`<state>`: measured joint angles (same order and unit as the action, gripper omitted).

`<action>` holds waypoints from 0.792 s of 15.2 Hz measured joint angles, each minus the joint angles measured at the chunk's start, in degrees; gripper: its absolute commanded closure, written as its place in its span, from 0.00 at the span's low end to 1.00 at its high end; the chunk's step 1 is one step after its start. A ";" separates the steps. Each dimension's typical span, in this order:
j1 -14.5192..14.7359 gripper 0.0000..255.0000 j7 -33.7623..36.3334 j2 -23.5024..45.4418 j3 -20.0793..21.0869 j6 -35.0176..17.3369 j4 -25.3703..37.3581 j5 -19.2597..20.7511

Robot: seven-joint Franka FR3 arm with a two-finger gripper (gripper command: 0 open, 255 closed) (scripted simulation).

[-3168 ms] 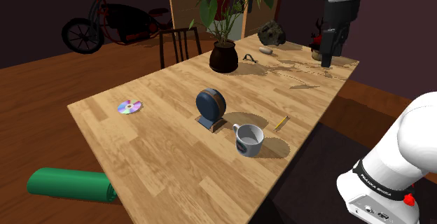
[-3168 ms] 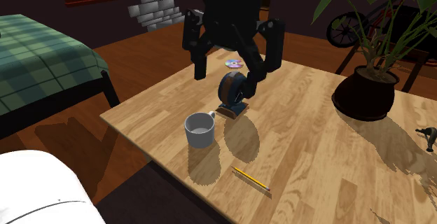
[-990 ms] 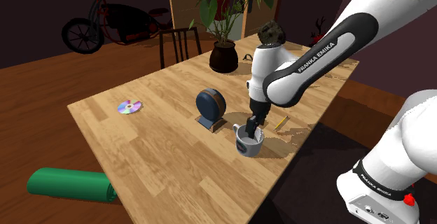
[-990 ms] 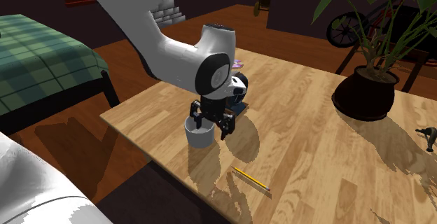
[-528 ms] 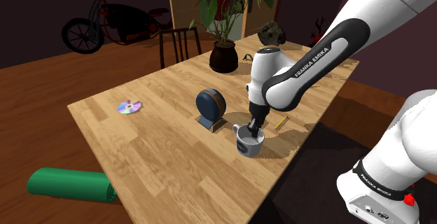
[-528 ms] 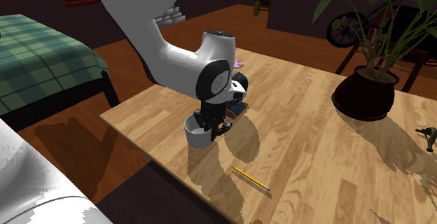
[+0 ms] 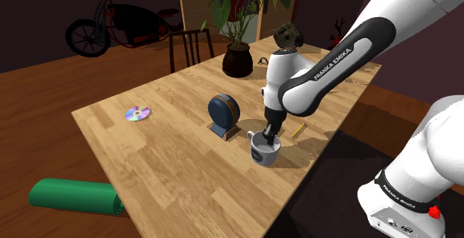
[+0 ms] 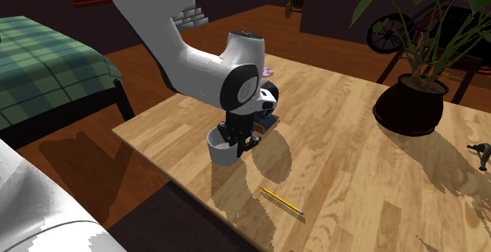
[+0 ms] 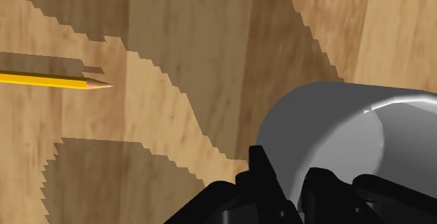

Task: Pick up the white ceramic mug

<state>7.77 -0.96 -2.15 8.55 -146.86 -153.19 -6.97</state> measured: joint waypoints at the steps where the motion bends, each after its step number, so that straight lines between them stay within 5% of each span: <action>1: 0.04 1.00 0.08 -0.65 0.03 0.74 0.09 -0.04; 12: 0.05 1.00 0.12 -9.35 -0.28 11.11 1.80 -0.33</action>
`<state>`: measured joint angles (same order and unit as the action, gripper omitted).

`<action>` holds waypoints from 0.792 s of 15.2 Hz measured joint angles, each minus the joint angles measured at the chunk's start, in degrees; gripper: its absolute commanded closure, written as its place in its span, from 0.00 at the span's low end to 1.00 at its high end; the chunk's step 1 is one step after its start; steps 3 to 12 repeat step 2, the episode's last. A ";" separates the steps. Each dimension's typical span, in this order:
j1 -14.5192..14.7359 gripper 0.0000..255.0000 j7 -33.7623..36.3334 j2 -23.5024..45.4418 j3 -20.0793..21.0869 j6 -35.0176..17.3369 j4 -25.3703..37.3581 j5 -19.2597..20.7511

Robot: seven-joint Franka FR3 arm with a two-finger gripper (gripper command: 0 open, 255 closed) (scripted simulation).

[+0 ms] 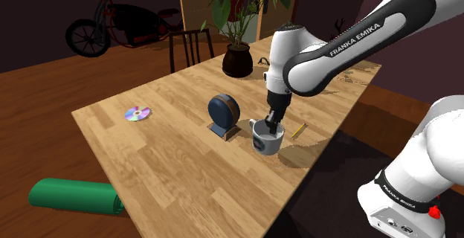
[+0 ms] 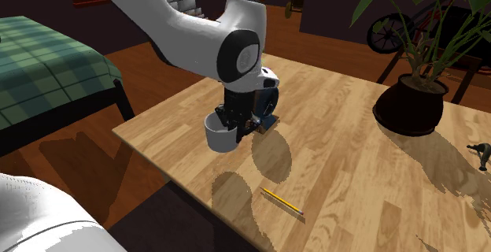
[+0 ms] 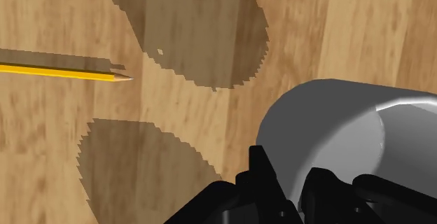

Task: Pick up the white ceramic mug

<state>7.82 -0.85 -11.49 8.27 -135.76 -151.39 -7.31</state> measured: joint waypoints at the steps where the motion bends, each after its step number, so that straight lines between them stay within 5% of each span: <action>1: 0.03 1.00 0.08 -0.49 0.01 0.82 0.33 0.00; 12: 0.00 1.00 0.01 -1.10 -0.07 1.53 0.43 0.00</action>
